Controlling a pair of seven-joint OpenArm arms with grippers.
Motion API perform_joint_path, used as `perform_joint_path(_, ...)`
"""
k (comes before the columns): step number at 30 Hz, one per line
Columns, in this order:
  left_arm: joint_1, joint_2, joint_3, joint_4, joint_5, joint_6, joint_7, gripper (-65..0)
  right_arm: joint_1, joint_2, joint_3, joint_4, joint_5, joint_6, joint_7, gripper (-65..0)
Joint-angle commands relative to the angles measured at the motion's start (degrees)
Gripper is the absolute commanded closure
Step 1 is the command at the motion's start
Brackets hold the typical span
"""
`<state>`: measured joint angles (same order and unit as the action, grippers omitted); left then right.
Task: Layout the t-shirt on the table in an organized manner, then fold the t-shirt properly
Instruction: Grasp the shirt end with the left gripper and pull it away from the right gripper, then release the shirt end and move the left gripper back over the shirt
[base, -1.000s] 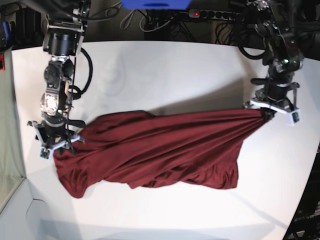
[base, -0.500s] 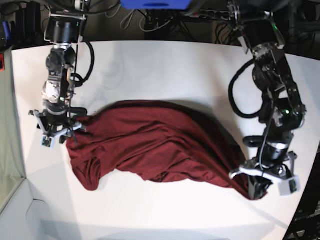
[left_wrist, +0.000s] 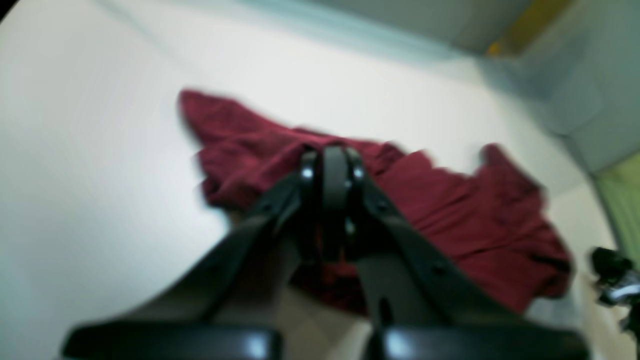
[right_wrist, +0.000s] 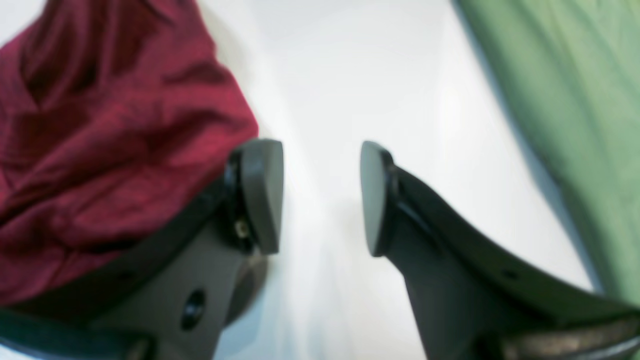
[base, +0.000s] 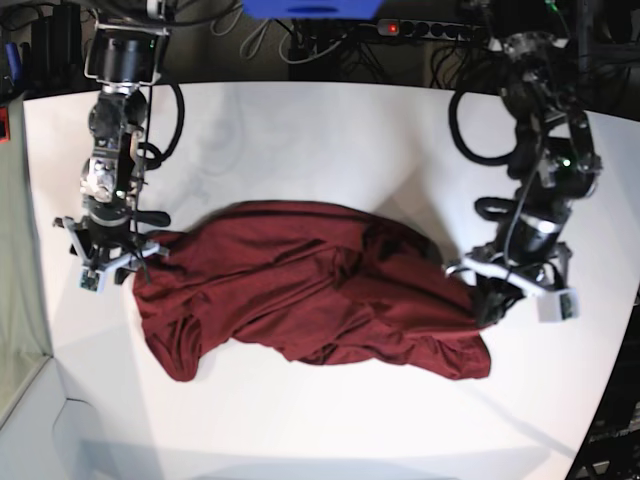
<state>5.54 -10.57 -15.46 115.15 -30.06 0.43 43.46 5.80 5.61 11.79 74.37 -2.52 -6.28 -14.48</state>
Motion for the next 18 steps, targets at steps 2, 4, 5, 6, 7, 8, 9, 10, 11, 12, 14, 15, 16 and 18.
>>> perform_joint_path(2,3.03,-2.93,-2.34,1.11,-5.5,-0.29,-1.22,-0.1,1.36,0.77,0.21,0.93,0.11,-0.35,1.6,-25.9)
perform_joint_path(4,6.72,-5.74,-5.15,1.11,-11.3,0.06,-1.13,-0.1,1.89,0.68,0.21,0.93,0.02,-0.35,1.43,-25.9)
perform_joint_path(5,8.74,-6.97,-6.56,1.11,-14.02,0.15,-1.13,-0.1,2.07,0.59,0.21,0.93,0.02,-0.35,1.43,-25.9)
perform_joint_path(6,10.42,-8.38,-7.96,1.11,-16.92,0.15,-1.13,-0.1,2.15,0.59,0.21,0.84,0.11,-0.35,1.43,-25.9)
perform_joint_path(7,11.73,-9.43,-9.11,1.02,-19.21,0.15,-1.04,-0.1,2.15,0.59,0.03,0.84,0.11,-0.35,1.43,-25.9)
perform_joint_path(8,13.23,-10.75,-10.07,1.02,-21.58,0.15,-1.04,-0.1,2.15,0.59,-0.14,0.84,0.11,-0.35,1.6,-25.9)
perform_joint_path(9,14.72,-11.72,-10.95,1.02,-22.9,0.15,-0.52,-0.1,2.15,0.5,-0.14,0.84,0.11,-0.35,1.69,-25.9)
perform_joint_path(10,15.95,-12.51,-11.66,1.02,-23.96,0.15,0.54,-0.1,2.15,0.5,-0.14,0.84,0.11,-0.35,1.69,-25.9)
perform_joint_path(11,16.92,-13.12,-12.36,0.93,-24.49,-0.03,1.68,-0.1,2.15,0.42,-0.14,0.84,0.11,-0.35,1.69,-25.9)
perform_joint_path(12,17.71,-13.48,-13.42,0.41,-24.57,-0.12,3.09,-0.1,2.15,0.24,-0.14,0.84,0.19,-0.35,1.69,-25.9)
perform_joint_path(14,18.42,-13.39,-15.0,-1.26,-24.57,-0.21,5.64,-0.1,2.15,-0.73,-0.23,0.75,0.02,-0.35,1.69,-25.9)
perform_joint_path(15,18.5,-13.39,-15.88,-2.32,-24.57,-0.21,7.13,-0.1,2.15,-0.9,-0.23,0.75,-0.07,-0.35,1.78,-26.0)
perform_joint_path(16,18.5,-13.39,-16.14,-3.2,-24.57,-0.21,8.45,-0.1,2.24,-0.99,-0.23,0.75,-0.07,-0.35,1.78,-26.0)
perform_joint_path(18,18.5,-13.39,-16.84,-4.6,-24.57,-0.21,11.09,-0.3,2.77,-1.08,-0.23,0.75,-0.07,-0.35,1.51,-26.0)
